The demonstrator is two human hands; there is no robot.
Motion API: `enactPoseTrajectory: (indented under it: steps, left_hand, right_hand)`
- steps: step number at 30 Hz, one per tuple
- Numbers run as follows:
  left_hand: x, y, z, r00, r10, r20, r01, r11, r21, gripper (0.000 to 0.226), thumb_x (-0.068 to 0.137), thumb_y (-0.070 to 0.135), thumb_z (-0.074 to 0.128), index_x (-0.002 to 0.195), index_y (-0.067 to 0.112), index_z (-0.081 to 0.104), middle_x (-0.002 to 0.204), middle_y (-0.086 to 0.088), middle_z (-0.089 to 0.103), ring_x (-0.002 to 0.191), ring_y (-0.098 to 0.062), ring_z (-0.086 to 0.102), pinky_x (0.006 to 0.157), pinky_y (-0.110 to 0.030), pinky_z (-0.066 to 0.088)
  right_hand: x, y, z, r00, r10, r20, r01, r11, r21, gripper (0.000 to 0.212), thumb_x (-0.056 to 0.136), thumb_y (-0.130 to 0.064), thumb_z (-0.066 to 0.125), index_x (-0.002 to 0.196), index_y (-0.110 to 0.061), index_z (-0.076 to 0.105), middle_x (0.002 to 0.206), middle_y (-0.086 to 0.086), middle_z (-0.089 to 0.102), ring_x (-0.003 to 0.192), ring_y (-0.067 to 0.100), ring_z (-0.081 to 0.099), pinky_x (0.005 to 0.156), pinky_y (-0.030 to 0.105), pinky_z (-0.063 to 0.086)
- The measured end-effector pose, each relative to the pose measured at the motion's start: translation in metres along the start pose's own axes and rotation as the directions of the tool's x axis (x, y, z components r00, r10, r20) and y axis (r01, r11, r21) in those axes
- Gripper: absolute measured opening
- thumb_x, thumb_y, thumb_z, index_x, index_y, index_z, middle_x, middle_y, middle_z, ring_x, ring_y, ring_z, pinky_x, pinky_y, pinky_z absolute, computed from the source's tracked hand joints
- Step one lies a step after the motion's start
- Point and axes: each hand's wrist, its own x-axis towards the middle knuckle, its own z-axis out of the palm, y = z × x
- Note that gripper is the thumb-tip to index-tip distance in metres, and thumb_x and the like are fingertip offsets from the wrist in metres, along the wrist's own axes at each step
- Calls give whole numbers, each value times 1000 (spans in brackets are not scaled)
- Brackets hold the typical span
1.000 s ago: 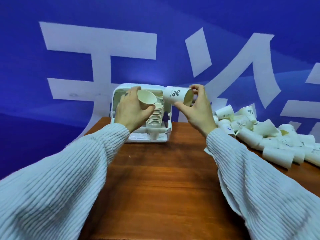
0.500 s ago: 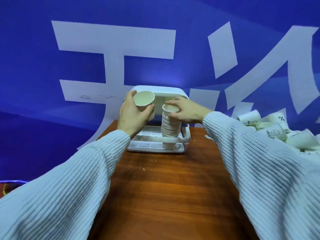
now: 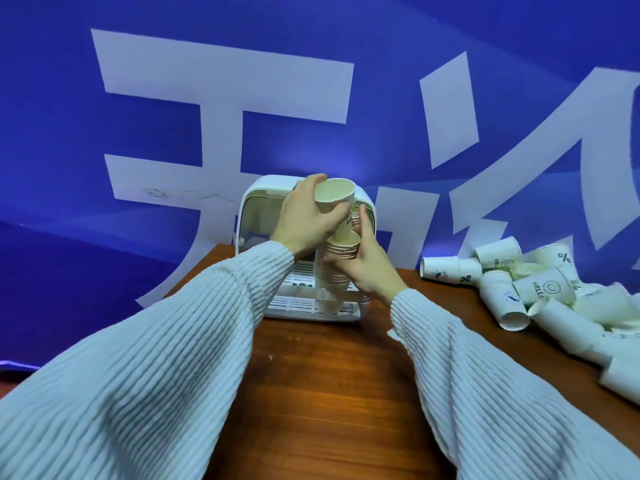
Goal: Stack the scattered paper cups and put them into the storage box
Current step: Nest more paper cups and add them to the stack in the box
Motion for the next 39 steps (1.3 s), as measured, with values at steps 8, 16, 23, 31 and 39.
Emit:
enactPoseTrajectory:
  steps: [8, 16, 23, 31, 39]
  left_hand:
    - [-20, -20, 20, 962, -53, 267, -41, 942, 334, 81, 87, 72, 35, 147, 21, 51, 150, -3, 52, 133, -27, 49, 111, -50, 39]
    - [-20, -28, 30, 945, -142, 294, 51, 954, 296, 69, 101, 59, 36, 160, 24, 31, 170, 0, 21, 154, -28, 24, 123, -52, 23]
    - [-80, 6, 59, 963, 250, -104, -226, 953, 201, 54, 93, 48, 51, 139, 20, 54, 148, -1, 50, 144, -23, 35, 116, -46, 33]
    - [-141, 58, 162, 935, 269, 232, -270, 962, -29, 48, 95, 47, 50, 138, 27, 52, 144, 6, 49, 135, -16, 39, 114, -40, 34]
    - [-180, 73, 214, 886, 223, 408, -178, 973, -145, 46, 99, 48, 52, 140, 27, 51, 143, 9, 44, 135, -12, 40, 113, -41, 38]
  right_hand:
    - [-3, 15, 8, 1000, -5, -13, 8, 982, 190, 115, 90, -16, 81, 166, -33, -3, 146, -11, 53, 110, -7, 60, 87, 10, 50]
    - [-31, 17, 10, 999, -19, 28, 14, 987, 162, 120, 86, -27, 85, 165, -36, -5, 153, -13, 42, 128, -2, 52, 112, 26, 42]
    - [-72, 44, -19, 996, 41, -83, -37, 998, 46, 105, 90, -34, 78, 163, -46, 4, 167, -4, 34, 151, 12, 36, 123, 45, 34]
    - [-137, 95, -87, 936, 169, -310, -217, 967, -130, 79, 92, -29, 69, 160, -34, 28, 157, -1, 46, 140, 16, 49, 116, 36, 41]
    - [-188, 130, -161, 670, 179, -720, -522, 804, -286, 52, 89, -24, 63, 141, -18, 58, 143, 7, 57, 137, 29, 47, 114, 42, 34]
